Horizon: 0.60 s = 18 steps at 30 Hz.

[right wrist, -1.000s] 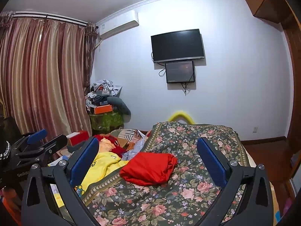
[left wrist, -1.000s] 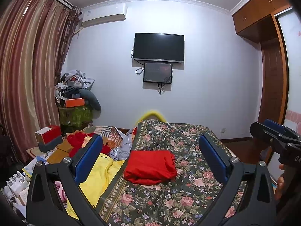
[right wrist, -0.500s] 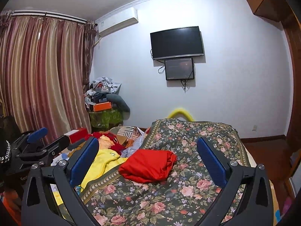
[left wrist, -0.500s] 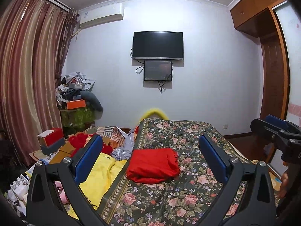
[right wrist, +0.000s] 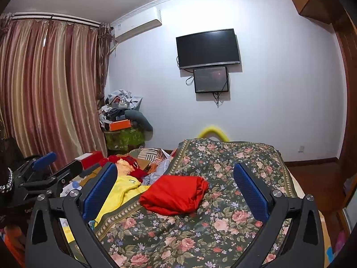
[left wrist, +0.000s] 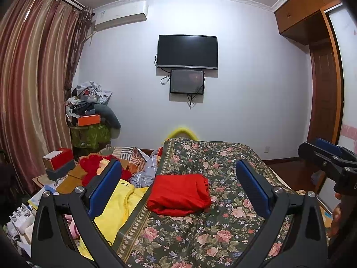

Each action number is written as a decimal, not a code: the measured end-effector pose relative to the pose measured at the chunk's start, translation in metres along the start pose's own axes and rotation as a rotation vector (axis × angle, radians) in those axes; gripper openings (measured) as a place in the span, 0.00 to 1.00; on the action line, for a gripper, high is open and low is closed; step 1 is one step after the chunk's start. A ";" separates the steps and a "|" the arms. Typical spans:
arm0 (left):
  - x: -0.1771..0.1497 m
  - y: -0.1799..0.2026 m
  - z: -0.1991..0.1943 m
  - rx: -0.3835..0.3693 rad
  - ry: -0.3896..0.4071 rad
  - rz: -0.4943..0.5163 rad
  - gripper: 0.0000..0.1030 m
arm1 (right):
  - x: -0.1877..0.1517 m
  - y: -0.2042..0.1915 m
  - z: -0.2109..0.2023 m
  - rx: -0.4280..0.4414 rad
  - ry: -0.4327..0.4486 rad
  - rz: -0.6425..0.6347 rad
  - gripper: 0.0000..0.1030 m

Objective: Fold large clothes

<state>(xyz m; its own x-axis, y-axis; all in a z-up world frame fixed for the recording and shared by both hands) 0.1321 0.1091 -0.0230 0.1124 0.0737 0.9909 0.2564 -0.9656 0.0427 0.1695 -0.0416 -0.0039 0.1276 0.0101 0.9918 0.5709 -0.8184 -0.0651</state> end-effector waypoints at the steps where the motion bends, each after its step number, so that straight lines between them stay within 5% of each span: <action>1: 0.000 0.000 0.000 0.000 -0.001 0.000 1.00 | 0.000 0.001 0.000 -0.001 -0.001 0.001 1.00; 18: -0.004 0.000 0.007 -0.019 -0.015 -0.002 1.00 | -0.002 0.008 0.002 -0.006 -0.011 0.012 1.00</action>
<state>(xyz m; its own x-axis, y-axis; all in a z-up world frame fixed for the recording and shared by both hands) 0.1382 0.1102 -0.0282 0.1262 0.0788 0.9889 0.2383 -0.9701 0.0468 0.1757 -0.0470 -0.0063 0.1434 0.0062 0.9896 0.5641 -0.8221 -0.0766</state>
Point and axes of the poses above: each gripper's, at about its wrist camera, not at the fingertips, and z roughly the way its jaws point, y to its right, x to its top, the point moved 9 cm from there along z, roughly the way its jaws point, and after that the axes turned 4 degrees about y, right-handed, at the moved point
